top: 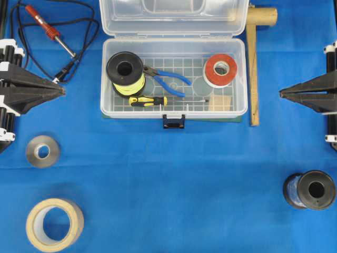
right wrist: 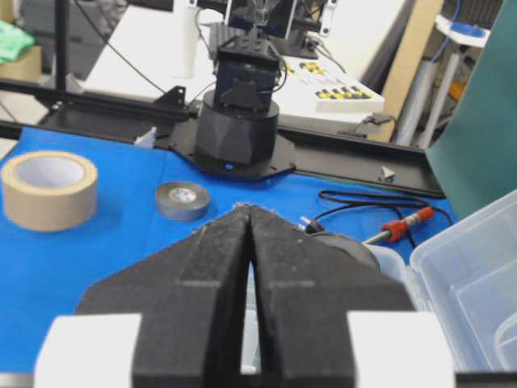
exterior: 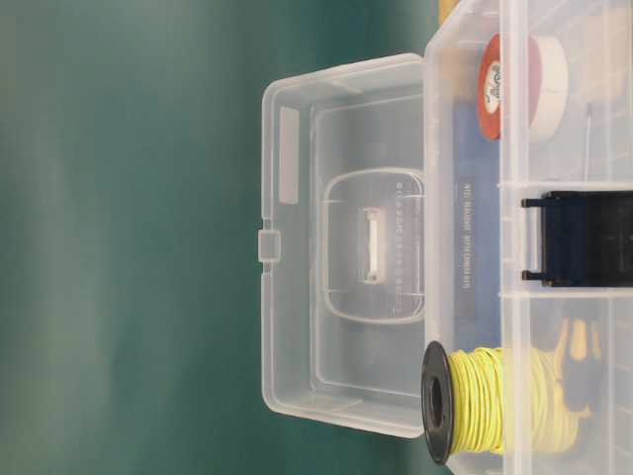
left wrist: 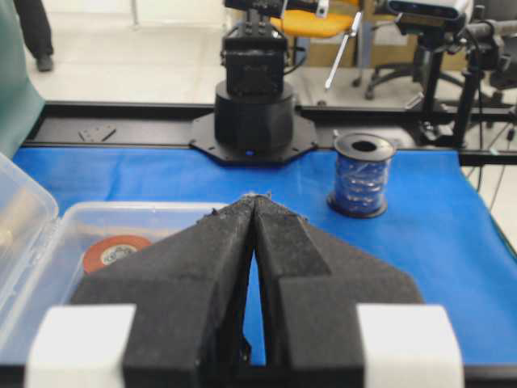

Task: Pick the nipper from the toolbox among several items.
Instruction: 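Move the right gripper over the toolbox toward the blue-handled pliers, then lower the right gripper and close it on the blue pliers handles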

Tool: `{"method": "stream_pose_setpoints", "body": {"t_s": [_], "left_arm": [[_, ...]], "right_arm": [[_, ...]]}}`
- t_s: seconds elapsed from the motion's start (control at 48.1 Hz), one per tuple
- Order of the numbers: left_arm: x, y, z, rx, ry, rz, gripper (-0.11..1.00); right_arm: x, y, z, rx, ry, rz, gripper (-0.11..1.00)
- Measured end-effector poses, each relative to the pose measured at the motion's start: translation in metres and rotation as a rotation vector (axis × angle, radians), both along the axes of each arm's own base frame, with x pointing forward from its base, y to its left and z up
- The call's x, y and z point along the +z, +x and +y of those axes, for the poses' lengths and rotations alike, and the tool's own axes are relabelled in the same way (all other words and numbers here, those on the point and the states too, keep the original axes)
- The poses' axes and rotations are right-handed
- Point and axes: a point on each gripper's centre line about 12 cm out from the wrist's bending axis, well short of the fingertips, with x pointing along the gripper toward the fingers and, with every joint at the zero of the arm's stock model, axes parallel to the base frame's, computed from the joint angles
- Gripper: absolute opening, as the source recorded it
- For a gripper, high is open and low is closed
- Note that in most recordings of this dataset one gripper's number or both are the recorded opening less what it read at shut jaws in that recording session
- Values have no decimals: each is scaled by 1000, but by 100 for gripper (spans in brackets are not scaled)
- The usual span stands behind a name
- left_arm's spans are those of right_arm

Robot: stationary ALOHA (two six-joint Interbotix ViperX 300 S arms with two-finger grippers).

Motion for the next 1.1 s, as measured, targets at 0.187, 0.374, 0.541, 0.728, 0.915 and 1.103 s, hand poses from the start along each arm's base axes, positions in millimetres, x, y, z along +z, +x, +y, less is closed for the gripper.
{"method": "stream_pose_setpoints", "body": {"t_s": [0.187, 0.374, 0.541, 0.728, 0.915, 1.103], "left_arm": [[0, 0, 1, 4, -15, -2, 0], [0, 0, 1, 5, -19, -2, 0], [-1, 1, 0, 3, -30, 5, 0], [0, 1, 0, 3, -31, -8, 0], [1, 1, 0, 3, -30, -15, 0], [1, 1, 0, 3, -31, -15, 0]], "right_arm": [[1, 15, -10, -47, 25, 102, 0], [9, 51, -43, -175, 78, 300, 0], [3, 85, -67, -235, 104, 477, 1], [-21, 128, -85, -253, 114, 680, 32], [-46, 172, -104, -268, 108, 853, 71], [-90, 202, -115, -269, 107, 1002, 63]]}}
